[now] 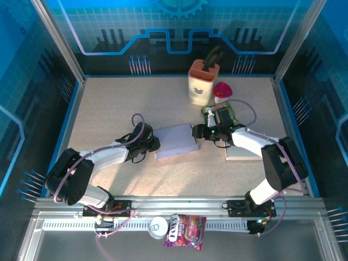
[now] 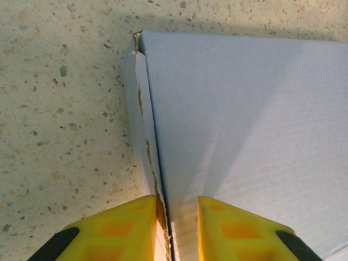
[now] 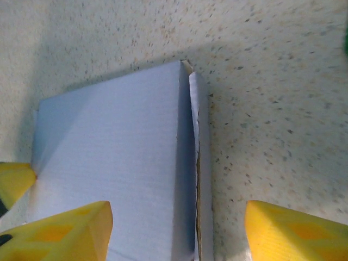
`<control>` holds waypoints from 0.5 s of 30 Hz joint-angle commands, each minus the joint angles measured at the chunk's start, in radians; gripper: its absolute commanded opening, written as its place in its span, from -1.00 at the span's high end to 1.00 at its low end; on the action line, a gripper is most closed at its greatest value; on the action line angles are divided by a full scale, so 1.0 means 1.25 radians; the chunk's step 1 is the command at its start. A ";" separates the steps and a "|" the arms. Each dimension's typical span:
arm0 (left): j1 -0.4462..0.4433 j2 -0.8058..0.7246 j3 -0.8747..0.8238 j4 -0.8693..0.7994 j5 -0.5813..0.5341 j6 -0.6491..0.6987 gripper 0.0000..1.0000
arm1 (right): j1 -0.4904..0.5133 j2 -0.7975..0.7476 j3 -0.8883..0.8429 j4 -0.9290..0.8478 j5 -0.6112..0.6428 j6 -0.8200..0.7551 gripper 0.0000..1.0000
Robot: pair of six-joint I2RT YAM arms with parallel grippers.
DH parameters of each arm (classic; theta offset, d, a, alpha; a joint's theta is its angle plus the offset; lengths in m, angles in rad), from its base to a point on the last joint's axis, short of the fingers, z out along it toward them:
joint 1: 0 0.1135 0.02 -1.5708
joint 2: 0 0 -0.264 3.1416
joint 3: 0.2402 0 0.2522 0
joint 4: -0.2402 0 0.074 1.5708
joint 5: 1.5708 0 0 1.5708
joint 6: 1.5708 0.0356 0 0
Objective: Fold the paper box
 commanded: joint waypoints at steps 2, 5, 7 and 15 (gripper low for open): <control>0.009 0.008 -0.013 -0.002 -0.005 0.034 0.51 | 0.001 0.074 0.066 -0.043 -0.078 -0.079 -0.22; 0.010 0.014 -0.012 0.000 -0.001 0.038 0.51 | 0.006 0.103 0.080 -0.049 -0.091 -0.087 -0.12; 0.010 0.020 -0.012 -0.001 -0.002 0.038 0.51 | 0.009 0.111 0.079 -0.049 -0.094 -0.085 -0.05; 0.012 0.036 -0.020 0.017 0.011 0.039 0.53 | 0.038 0.138 0.076 -0.084 -0.041 -0.103 0.15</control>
